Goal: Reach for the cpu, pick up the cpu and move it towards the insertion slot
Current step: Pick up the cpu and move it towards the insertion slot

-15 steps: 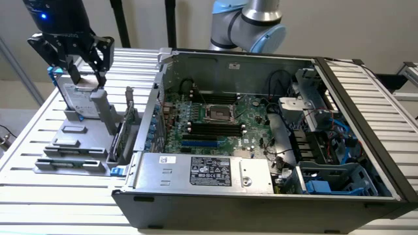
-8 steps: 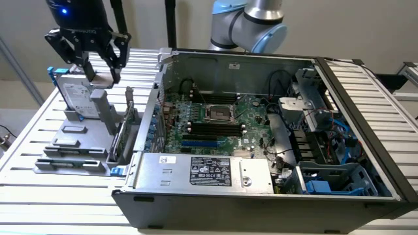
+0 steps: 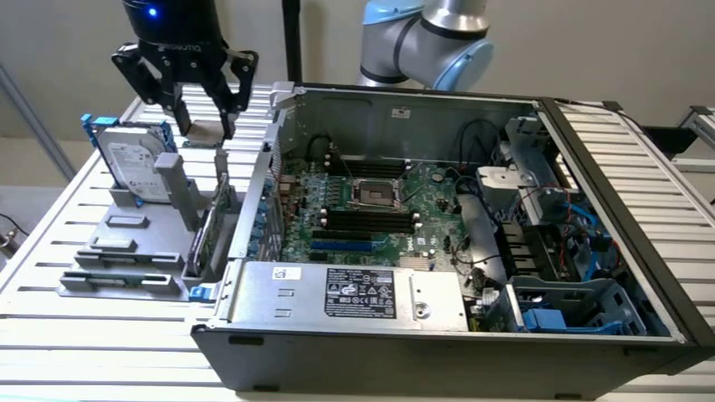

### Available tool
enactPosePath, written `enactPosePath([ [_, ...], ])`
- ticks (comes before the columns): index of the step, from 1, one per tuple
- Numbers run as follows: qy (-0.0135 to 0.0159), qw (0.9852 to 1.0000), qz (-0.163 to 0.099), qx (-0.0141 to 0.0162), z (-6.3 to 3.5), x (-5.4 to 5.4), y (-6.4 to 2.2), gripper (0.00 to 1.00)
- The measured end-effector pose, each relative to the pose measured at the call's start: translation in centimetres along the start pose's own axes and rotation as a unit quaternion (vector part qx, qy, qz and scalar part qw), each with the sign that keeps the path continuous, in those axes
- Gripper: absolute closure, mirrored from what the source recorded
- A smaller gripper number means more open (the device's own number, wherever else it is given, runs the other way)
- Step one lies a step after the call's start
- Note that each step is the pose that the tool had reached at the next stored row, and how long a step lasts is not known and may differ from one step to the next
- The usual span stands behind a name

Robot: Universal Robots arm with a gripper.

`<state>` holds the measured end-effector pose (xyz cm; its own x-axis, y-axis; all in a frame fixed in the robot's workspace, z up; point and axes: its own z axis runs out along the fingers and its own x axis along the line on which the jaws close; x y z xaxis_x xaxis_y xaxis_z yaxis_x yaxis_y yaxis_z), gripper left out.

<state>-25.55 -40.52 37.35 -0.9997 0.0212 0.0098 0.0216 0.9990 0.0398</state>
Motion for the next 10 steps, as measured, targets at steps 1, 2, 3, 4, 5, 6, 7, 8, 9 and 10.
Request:
enactPosePath([
  [1,0.0,1.0,0.0,-0.0001,-0.04,-0.5,0.01,0.45],
  [2,0.0,1.0,0.0,-0.0001,-0.08,-0.9,0.02,0.45],
  [3,0.0001,1.0,0.0,-0.0001,-0.12,-1.3,0.03,0.45],
  [4,0.0001,1.0,0.0,-0.0001,-0.15,-1.8,0.05,0.45],
  [5,0.0001,1.0,0.0,-0.0001,-0.18,-2.3,0.06,0.45],
  [6,0.0002,1.0,0.0,0.0,-0.21,-2.7,0.07,0.45],
  [7,0.0002,1.0,0.0,-0.0001,-0.21,-3.2,0.08,0.45],
  [8,0.0002,1.0,0.0,-0.0002,-0.22,-3.6,0.09,0.45],
  [9,0.0002,1.0,0.0,-0.0003,-0.22,-4.1,0.1,0.45],
  [10,0.0002,1.0,0.0,-0.0005,-0.23,-4.5,0.11,0.45],
])
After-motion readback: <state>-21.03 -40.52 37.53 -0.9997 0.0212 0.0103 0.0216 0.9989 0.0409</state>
